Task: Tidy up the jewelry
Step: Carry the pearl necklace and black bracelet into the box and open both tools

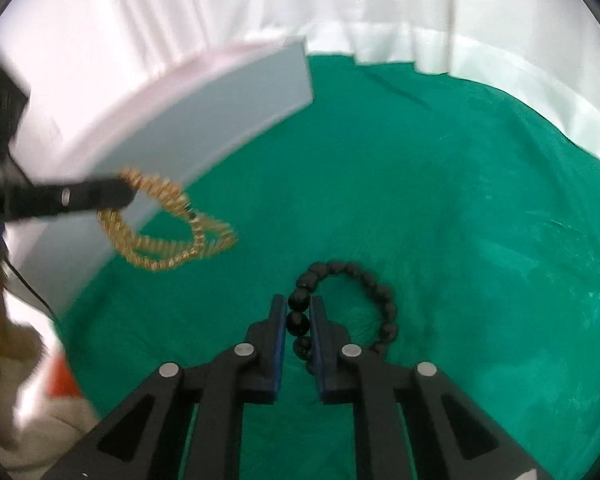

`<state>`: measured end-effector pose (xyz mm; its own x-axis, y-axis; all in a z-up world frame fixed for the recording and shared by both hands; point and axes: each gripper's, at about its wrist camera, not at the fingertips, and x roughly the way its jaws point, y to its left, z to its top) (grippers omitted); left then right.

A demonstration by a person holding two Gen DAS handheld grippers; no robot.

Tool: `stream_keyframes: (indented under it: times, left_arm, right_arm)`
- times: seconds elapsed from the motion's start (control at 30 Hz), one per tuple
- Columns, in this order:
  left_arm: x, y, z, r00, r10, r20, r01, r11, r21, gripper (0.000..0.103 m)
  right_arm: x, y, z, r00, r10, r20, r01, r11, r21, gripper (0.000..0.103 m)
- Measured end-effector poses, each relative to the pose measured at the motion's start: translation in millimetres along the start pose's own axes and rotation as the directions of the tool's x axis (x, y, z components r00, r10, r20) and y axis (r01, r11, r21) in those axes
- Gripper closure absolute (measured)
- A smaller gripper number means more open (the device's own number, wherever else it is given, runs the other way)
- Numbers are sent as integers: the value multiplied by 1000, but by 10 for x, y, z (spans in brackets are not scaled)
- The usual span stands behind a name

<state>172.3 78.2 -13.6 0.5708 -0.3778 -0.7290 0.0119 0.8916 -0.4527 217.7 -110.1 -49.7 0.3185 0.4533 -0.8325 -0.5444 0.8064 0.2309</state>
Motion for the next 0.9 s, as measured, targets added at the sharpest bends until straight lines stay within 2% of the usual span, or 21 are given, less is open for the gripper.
stream_keyframes:
  times: [0.1, 0.3, 0.47, 0.53, 0.63, 0.73, 0.9]
  left_arm:
    - [-345, -25, 76, 999, -18, 40, 19, 999, -28, 98]
    - [-1226, -39, 274, 989, -13, 150, 22, 998, -60, 98]
    - [-1904, 141, 468, 966, 63, 251, -40, 995, -96, 98]
    - [-2056, 291, 507, 955, 123, 271, -92, 988, -123, 98]
    - [-2110, 589, 531, 943, 203, 262, -163, 972, -169, 98]
    - [-2009, 916, 459, 937, 270, 223, -224, 951, -212, 98]
    - [-1595, 1391, 269, 936, 333, 114, -296, 920, -258, 98]
  right_arm:
    - [-333, -36, 157, 994, 99, 54, -102, 993, 62, 91]
    - [-777, 260, 652, 962, 238, 137, -243, 970, 16, 91]
    - [-830, 772, 1117, 928, 330, 175, -326, 944, -56, 91]
    - [-783, 964, 1304, 918, 354, 179, -345, 935, -82, 91]
    - [-627, 1264, 1490, 909, 382, 167, -365, 923, -123, 91]
    - [-342, 1590, 1655, 910, 392, 133, -371, 915, -154, 91]
    - [423, 2035, 1917, 941, 337, 37, -325, 928, -180, 91]
